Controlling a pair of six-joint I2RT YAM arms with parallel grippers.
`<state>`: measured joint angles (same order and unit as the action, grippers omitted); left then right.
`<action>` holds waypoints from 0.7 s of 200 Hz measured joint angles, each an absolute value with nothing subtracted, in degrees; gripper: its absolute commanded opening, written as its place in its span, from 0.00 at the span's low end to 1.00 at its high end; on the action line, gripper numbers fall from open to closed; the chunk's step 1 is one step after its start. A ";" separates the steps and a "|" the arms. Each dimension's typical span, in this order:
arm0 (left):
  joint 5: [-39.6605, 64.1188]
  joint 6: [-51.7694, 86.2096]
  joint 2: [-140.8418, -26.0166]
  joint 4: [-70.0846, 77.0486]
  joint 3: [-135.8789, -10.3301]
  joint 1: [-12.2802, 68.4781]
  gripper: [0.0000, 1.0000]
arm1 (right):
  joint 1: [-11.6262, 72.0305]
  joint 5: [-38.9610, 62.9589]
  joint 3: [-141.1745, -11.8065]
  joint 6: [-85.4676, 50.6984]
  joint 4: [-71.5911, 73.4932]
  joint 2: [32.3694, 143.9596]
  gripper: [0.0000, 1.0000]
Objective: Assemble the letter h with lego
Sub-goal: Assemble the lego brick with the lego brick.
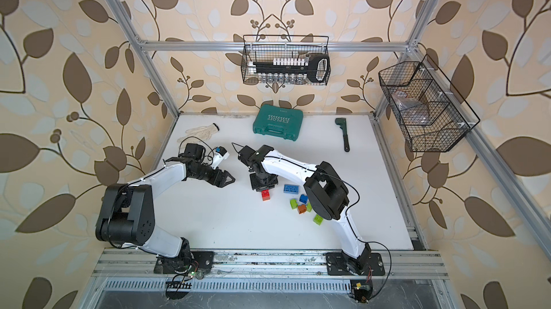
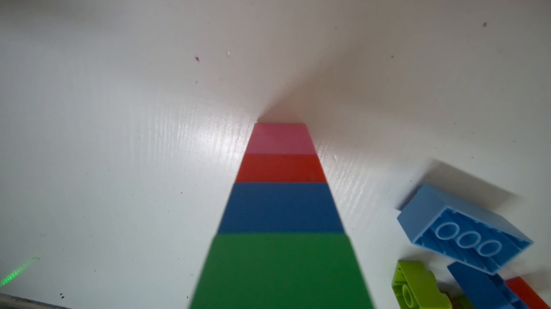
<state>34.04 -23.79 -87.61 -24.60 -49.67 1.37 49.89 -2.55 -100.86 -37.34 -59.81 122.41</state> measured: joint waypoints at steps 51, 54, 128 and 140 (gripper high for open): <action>34.04 -23.81 -87.64 -24.60 -49.67 1.02 0.86 | 52.51 -7.40 -100.16 -37.63 -59.42 122.21 0.10; 34.06 -23.81 -87.64 -24.60 -49.67 1.02 0.86 | 52.64 -7.53 -100.12 -37.80 -59.42 122.21 0.10; 34.06 -23.81 -87.66 -24.62 -49.67 1.02 0.86 | 53.10 -7.70 -96.36 -41.17 -55.24 120.77 0.03; 34.06 -23.81 -87.66 -24.62 -49.67 1.02 0.86 | 53.17 -7.99 -95.39 -41.34 -54.17 120.22 0.03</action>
